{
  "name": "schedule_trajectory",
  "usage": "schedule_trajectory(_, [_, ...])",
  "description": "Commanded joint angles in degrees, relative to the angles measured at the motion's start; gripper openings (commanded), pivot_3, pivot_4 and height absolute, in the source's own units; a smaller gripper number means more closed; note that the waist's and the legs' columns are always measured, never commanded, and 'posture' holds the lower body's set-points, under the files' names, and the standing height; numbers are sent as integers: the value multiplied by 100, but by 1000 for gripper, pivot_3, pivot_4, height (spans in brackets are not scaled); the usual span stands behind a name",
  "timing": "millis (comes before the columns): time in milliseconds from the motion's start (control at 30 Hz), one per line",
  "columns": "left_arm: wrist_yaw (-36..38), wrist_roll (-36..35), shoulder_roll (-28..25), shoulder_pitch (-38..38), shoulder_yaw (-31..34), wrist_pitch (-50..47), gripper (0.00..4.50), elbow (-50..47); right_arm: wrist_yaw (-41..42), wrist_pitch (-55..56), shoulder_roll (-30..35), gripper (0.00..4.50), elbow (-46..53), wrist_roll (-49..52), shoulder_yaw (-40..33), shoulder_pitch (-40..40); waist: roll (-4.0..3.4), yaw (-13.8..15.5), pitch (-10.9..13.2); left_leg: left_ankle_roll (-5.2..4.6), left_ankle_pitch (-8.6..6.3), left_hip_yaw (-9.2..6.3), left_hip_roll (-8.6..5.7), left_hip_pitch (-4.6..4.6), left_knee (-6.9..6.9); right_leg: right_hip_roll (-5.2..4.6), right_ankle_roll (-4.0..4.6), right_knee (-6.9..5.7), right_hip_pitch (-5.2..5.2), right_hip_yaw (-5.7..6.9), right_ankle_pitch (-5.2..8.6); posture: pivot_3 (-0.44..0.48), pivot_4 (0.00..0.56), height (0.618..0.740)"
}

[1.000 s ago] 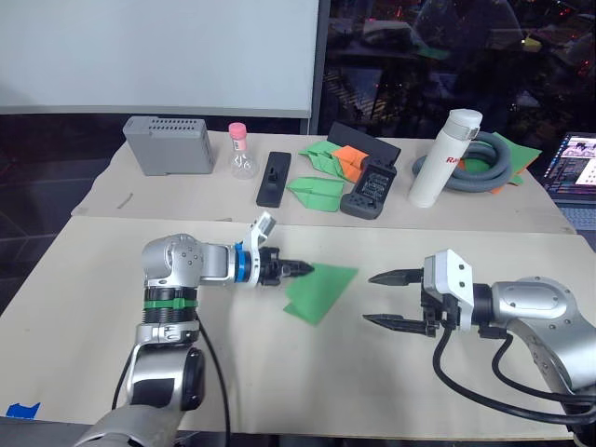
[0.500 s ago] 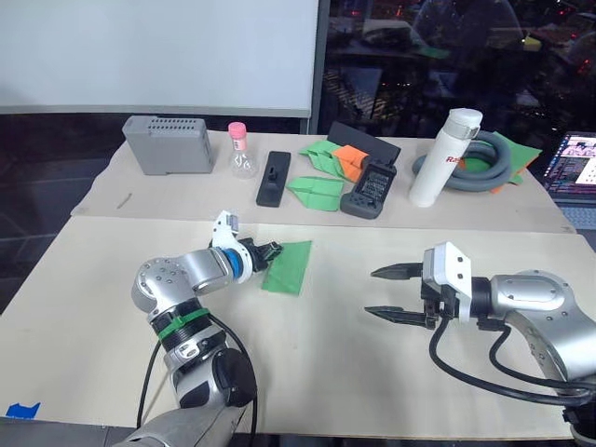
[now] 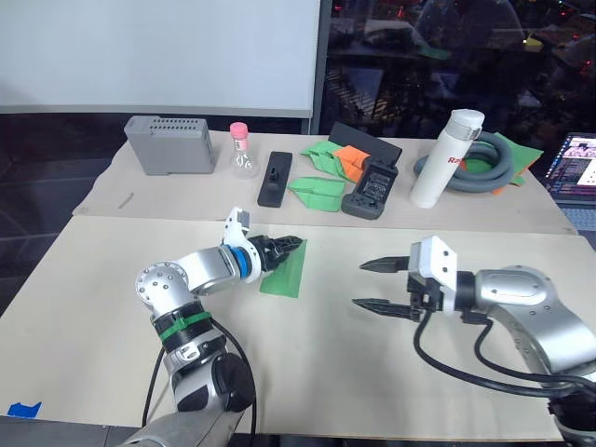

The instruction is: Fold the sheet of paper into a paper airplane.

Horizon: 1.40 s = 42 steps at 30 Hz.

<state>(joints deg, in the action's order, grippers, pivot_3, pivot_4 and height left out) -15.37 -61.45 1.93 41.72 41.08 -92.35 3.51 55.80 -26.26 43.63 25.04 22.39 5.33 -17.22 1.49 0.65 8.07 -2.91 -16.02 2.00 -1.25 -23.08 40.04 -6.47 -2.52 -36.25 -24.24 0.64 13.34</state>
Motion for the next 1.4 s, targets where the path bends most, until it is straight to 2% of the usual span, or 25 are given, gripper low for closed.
schedule_trajectory(33, [15,-801,-663,-39,-107,-15,3907,29,-444,-474,-215,3334,153,-213,327,-206,0,-34,0,6,4,0,4,-1,-1,4,1,-3,-4,1,-1,0,150,740])
schedule_trajectory(100, [153,-1162,-1306,-221,-289,-15,4442,86,-816,-775,-531,3334,55,-456,666,-438,-1,-64,0,15,10,-1,9,5,-9,8,3,-10,-6,1,-1,0,150,740])
schedule_trajectory(200, [404,-1447,-2042,-418,-556,-15,4442,76,-1153,-1068,-880,3334,-98,-698,950,-750,-1,-77,0,22,14,-1,5,24,-17,7,9,-45,-5,-2,1,0,150,740])
schedule_trajectory(333, [833,-1328,-2532,-517,-798,98,4442,-201,-1817,-1537,-1538,3334,-381,-855,968,-1142,2,-16,-1,20,14,-12,-14,25,-14,-1,11,-49,-5,6,2,0,150,740])
schedule_trajectory(400, [1326,-950,-2961,-705,-1196,420,4442,-612,-2187,-1924,-2075,3334,-439,-791,1004,-1259,3,-16,-2,20,14,-12,-18,23,-15,-1,12,-49,-4,6,2,0,150,740])
schedule_trajectory(533, [3060,299,-3836,-1481,-2164,2227,4442,-1556,-2575,-2476,-2826,3334,-425,-743,1304,-1269,0,-120,-1,29,18,-8,-12,25,-38,8,17,-55,-12,8,5,0,150,740])
schedule_trajectory(633, [4000,890,-4211,-1864,-2558,3096,4442,-1596,-2785,-2584,-3109,3334,-510,-853,1503,-1331,-1,-133,0,31,20,-7,-14,25,-41,7,22,-49,-13,12,7,0,150,740])
schedule_trajectory(733, [4834,1298,-4627,-2150,-2973,3512,4442,-1513,-2979,-2552,-3272,3334,-670,-1047,1716,-1400,-2,-153,1,31,20,-1,-13,26,-40,11,24,-49,-13,12,8,0,150,740])
schedule_trajectory(867, [5226,1620,-4757,-2263,-3143,3810,4442,-1364,-3195,-2388,-3381,3334,-826,-1333,1980,-1365,-3,-138,2,30,20,-1,-9,27,-38,16,27,-48,-14,15,10,0,150,740])
schedule_trajectory(1133, [5557,1949,-4827,-2145,-3227,3757,4442,-1203,-3738,-1798,-3626,3334,-1135,-2045,2346,-1241,-3,-163,2,28,20,-1,-2,26,-37,22,26,-56,-14,14,10,0,150,740])
schedule_trajectory(1233, [5659,2082,-4871,-2130,-3268,3790,4500,-1112,-3765,-1743,-3593,2552,-1065,-2190,2376,-1193,-3,-164,2,26,19,-2,-3,26,-37,22,26,-56,-13,14,10,0,150,740])
schedule_trajectory(1400, [5762,2210,-4827,-2099,-3243,3835,4500,-1006,-3648,-1516,-3342,832,-887,-2385,2340,-1126,-3,-165,2,24,18,-1,0,26,-36,24,26,-57,-13,15,10,0,150,740])
